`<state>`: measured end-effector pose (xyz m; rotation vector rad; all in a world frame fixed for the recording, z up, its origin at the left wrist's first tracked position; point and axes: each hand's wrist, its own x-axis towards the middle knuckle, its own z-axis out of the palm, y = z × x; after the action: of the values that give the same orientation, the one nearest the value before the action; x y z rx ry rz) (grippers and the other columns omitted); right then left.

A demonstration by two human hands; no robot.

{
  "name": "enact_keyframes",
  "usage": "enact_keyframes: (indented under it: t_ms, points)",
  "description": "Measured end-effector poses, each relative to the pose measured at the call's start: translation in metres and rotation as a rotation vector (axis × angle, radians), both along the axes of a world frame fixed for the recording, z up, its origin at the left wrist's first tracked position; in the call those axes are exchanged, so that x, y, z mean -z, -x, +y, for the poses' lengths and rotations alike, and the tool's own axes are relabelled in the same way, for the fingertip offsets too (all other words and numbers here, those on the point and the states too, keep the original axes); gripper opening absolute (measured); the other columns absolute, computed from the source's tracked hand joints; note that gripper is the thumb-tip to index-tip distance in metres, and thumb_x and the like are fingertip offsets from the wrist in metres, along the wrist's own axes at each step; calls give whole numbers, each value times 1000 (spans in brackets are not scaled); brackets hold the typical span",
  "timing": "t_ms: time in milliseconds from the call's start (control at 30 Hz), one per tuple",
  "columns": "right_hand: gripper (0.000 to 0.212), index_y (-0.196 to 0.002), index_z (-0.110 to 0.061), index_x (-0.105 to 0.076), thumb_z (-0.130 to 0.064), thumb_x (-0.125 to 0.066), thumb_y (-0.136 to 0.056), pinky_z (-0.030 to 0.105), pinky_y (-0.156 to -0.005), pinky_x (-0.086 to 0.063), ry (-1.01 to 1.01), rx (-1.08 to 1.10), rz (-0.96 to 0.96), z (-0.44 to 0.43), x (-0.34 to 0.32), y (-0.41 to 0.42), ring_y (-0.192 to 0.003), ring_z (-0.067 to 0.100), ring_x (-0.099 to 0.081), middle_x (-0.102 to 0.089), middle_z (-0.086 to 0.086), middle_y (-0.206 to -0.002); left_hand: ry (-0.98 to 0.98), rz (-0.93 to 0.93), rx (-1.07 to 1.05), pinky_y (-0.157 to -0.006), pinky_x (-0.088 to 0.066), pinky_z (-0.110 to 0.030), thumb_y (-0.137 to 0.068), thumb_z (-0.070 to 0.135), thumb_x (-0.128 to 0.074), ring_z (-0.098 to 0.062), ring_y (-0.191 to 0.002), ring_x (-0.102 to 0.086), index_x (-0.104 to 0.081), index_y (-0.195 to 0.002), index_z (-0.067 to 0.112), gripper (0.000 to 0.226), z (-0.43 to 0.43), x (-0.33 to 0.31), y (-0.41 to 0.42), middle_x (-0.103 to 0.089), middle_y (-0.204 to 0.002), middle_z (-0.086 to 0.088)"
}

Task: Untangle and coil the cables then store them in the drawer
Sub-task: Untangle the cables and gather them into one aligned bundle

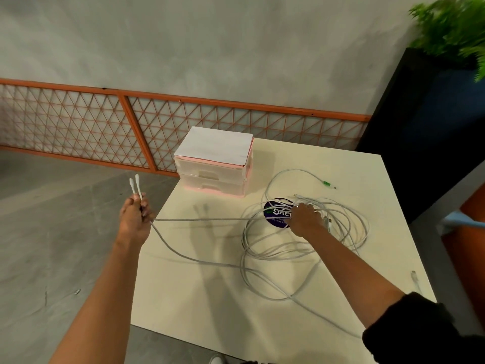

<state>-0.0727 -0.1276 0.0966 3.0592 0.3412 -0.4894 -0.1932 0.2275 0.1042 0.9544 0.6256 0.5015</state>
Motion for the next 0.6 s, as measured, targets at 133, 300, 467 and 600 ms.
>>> enact_keyframes:
  t_ms: [133,300,467,600]
  points:
    - [31,-130,-12,-43,-21,-38,-101,41,-102,-34,-71,-25,-134,-6,-2,-11,-128,28,-41,-47,8,-136,-2,20,8,-35,-17,-14,-103,11,-25,-1,-31,-28,-44,-78,18,33,3,5,1,-42,-43,14]
    - [28,-114,-8,-54,-29,-45,-98,41,-92,-39,-205,-9,-222,-18,-27,-39,-117,31,-46,-53,13,-120,-6,39,-17,-34,-17,-14,-104,13,-26,-1,-31,-28,-43,-76,18,33,8,11,6,-42,-43,14]
    - [44,-58,-16,-37,-35,-58,-92,29,-65,-33,-564,52,-167,-26,-40,-49,-83,35,-55,-51,8,-68,-11,59,-25,-34,-16,-14,-104,14,-26,-1,-30,-28,-42,-77,18,33,14,13,5,-42,-42,14]
    - [47,-61,-16,-40,-48,-59,-88,29,-62,-34,-524,73,22,-31,-49,-45,-76,24,-52,-57,6,-71,-78,98,-30,-32,-17,-14,-103,11,-27,-1,-30,-28,-43,-77,19,32,13,16,6,-43,-42,14]
